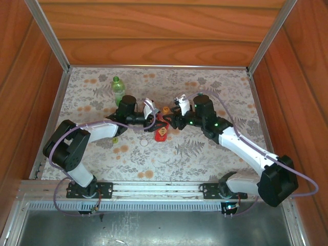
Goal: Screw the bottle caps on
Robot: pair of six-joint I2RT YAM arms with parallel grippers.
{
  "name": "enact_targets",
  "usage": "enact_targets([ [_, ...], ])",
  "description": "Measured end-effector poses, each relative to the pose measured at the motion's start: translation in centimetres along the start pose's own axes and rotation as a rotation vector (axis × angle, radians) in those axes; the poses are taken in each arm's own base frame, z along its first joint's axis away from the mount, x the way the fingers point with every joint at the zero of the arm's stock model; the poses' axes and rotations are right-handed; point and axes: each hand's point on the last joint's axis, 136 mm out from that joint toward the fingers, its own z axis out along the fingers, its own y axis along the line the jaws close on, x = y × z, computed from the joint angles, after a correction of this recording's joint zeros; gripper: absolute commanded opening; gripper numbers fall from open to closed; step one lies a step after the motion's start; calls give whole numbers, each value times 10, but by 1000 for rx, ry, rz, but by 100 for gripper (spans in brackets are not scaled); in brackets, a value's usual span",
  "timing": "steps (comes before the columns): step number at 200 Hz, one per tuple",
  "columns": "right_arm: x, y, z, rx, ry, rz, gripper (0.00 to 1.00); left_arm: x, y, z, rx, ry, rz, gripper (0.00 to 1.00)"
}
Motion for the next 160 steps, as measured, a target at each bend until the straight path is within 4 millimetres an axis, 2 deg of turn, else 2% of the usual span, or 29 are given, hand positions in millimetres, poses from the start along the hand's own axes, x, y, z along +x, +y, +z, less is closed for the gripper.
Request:
enact_targets([
  [55, 5, -2, 15, -31, 17, 7, 48, 0, 0, 0, 1, 0, 11, 59],
  [91, 1, -1, 16, -41, 12, -3, 39, 0, 0, 0, 1, 0, 13, 59],
  [160, 0, 0, 15, -45, 18, -39, 33, 0, -1, 0, 3, 0, 14, 62],
])
